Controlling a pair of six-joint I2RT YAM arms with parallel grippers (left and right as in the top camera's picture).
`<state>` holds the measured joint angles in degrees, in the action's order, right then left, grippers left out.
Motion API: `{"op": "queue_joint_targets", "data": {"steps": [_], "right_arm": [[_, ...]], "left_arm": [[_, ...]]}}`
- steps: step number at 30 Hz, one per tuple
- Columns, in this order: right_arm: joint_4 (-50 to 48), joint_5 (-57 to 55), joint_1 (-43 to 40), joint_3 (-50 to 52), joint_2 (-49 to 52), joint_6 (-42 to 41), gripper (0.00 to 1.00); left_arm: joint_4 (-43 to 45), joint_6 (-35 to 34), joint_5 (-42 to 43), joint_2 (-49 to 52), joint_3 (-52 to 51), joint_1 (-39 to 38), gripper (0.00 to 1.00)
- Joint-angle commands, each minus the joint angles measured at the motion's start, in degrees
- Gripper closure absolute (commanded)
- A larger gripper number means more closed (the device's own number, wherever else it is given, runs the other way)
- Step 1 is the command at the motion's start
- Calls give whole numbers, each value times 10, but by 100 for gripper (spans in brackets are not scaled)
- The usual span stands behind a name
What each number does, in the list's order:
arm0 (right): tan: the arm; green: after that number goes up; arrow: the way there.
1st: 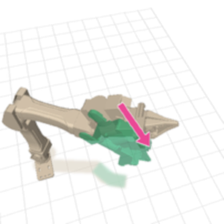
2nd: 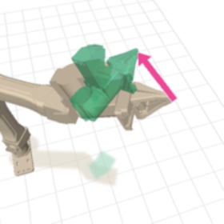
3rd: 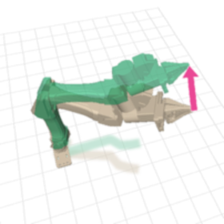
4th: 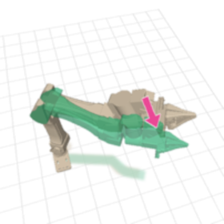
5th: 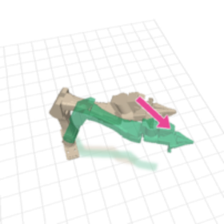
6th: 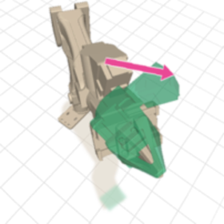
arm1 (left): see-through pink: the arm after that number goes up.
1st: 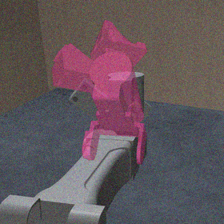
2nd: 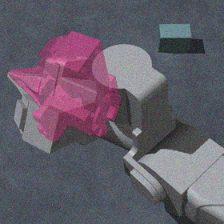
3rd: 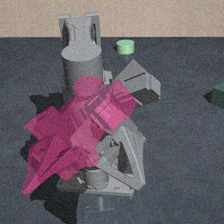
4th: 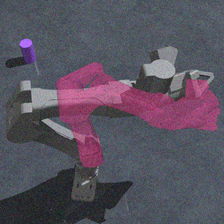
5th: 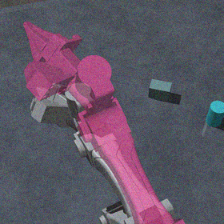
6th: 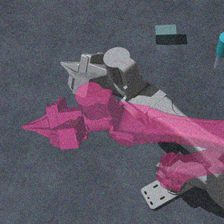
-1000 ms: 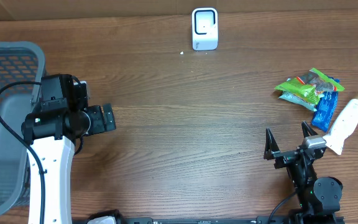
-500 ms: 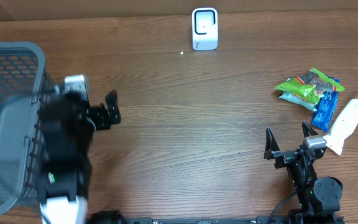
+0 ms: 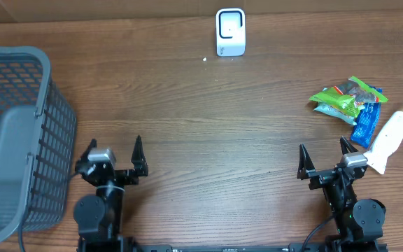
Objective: Scan the item barcode
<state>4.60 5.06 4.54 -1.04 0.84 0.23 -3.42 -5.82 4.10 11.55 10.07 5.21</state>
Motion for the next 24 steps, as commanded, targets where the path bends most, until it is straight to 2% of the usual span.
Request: {"op": "queue_joint_targets", "data": {"steps": [1, 8, 24], "right_arm": [[-2, -5, 2, 6, -7, 0, 0], [-2, -5, 2, 6, -7, 0, 0], [-2, -5, 2, 6, -7, 0, 0]], "left_arm": [[11, -1, -7, -63, -58, -4, 1], [-8, 1, -17, -113, -97, -4, 1], [-10, 0, -22, -113, -98, -22, 0]]}}
